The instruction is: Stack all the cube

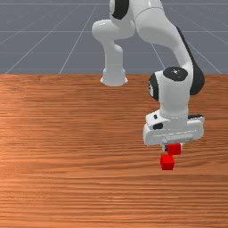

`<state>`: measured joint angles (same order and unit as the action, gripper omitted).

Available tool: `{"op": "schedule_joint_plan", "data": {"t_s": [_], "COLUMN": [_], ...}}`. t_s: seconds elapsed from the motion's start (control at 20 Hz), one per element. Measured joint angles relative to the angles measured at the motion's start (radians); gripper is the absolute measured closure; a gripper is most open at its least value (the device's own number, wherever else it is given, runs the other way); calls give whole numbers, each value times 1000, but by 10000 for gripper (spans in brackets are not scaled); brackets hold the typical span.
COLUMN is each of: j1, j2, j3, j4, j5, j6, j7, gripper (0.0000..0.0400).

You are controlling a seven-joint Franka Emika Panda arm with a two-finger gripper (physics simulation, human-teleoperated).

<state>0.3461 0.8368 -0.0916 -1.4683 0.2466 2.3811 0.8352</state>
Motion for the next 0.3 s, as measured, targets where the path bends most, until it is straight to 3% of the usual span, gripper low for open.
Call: {"op": "schedule_joint_plan", "data": {"t_s": [0.2,0.25,0.3], "j1": [8,13,17], "j2": [1,1,2], "j3": [-13,-20,-25], "j4": [-2,-2,-3], "j5": [-16,-27,-35], "j6": [-3,-18,-32], "j7": [7,8,9], "gripper": [211,129,78]}}
